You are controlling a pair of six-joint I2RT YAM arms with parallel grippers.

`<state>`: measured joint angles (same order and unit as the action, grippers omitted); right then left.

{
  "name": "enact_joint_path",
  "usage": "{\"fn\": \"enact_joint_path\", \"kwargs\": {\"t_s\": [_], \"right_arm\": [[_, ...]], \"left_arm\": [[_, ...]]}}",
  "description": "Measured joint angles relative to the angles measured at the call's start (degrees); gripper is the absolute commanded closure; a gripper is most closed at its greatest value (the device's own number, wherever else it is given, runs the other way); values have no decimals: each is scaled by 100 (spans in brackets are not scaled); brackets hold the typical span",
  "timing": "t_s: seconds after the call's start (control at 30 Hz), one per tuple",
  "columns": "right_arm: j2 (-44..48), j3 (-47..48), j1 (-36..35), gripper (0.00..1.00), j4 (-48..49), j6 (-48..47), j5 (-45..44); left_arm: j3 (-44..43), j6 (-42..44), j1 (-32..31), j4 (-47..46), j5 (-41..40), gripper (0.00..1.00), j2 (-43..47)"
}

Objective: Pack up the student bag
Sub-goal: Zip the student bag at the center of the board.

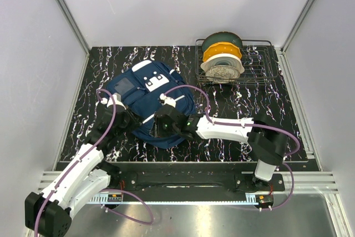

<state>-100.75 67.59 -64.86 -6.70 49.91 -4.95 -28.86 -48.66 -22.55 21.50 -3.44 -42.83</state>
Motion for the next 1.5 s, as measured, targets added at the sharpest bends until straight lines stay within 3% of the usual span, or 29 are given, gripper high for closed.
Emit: {"fn": "enact_joint_path", "kwargs": {"t_s": [0.07,0.2,0.23,0.3,0.4,0.43,0.63,0.83,0.93,1.27,1.5], "right_arm": [[-33,26,0,65,-7,2,4],[-116,81,0,75,-31,4,-4],[-138,94,4,83,-46,9,-4],[-157,103,4,84,-57,-2,-9],[-157,109,4,79,-57,17,-7],[-157,114,4,69,-57,17,-7],[-168,144,4,67,-44,15,7],[-356,306,4,86,-129,-46,-4],[-391,326,2,100,-168,-79,-39],[-282,216,-37,100,-138,-431,-258],[107,-9,-90,100,-393,-1119,-1285]], "left_arm": [[-22,0,0,33,2,98,4],[-81,0,7,127,2,99,4],[-101,2,7,155,0,99,7],[-111,7,7,177,-7,99,7],[-133,9,11,201,-4,99,7],[-140,7,11,203,-4,99,9],[-184,2,11,247,-2,100,9],[-221,26,28,293,-42,100,-4],[-221,39,31,295,-42,100,-9],[-304,79,31,385,-44,100,-52],[-647,238,90,673,-94,100,-55]]}}
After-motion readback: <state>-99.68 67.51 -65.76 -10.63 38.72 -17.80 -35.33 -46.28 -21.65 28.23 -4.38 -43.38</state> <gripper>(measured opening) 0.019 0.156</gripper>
